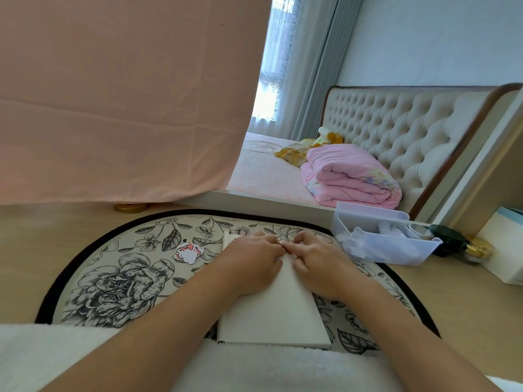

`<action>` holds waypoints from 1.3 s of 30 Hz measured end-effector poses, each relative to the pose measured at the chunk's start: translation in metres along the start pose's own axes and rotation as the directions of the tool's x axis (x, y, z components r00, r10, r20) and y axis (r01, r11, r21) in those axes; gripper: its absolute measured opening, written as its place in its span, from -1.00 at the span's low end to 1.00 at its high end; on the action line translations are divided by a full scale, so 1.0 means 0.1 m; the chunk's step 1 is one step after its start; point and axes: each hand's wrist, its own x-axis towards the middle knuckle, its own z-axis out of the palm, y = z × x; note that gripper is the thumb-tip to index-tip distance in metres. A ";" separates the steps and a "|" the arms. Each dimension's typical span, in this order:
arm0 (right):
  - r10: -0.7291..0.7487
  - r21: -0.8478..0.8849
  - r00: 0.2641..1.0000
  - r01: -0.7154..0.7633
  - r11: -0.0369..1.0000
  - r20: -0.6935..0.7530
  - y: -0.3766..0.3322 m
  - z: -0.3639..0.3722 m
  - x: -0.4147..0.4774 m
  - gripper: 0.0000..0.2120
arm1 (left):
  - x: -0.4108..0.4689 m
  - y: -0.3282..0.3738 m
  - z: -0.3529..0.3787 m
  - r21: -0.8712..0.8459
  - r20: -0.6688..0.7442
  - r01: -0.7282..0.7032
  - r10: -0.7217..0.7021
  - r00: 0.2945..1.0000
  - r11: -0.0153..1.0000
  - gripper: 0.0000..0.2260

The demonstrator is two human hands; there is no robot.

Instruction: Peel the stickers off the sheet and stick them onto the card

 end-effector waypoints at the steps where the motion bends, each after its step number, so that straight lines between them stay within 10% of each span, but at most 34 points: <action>1: 0.007 -0.015 1.000 -0.007 1.000 0.024 -0.02 -0.01 0.01 -0.51 | 0.00 0.01 0.00 -0.004 0.000 0.005 -0.005 1.000 1.000 -0.64; 39: 0.099 -0.085 0.992 -0.092 0.992 0.078 -0.10 -0.05 -0.37 -0.45 | -0.05 0.08 0.05 0.051 -0.027 0.021 -0.019 0.999 0.999 -0.60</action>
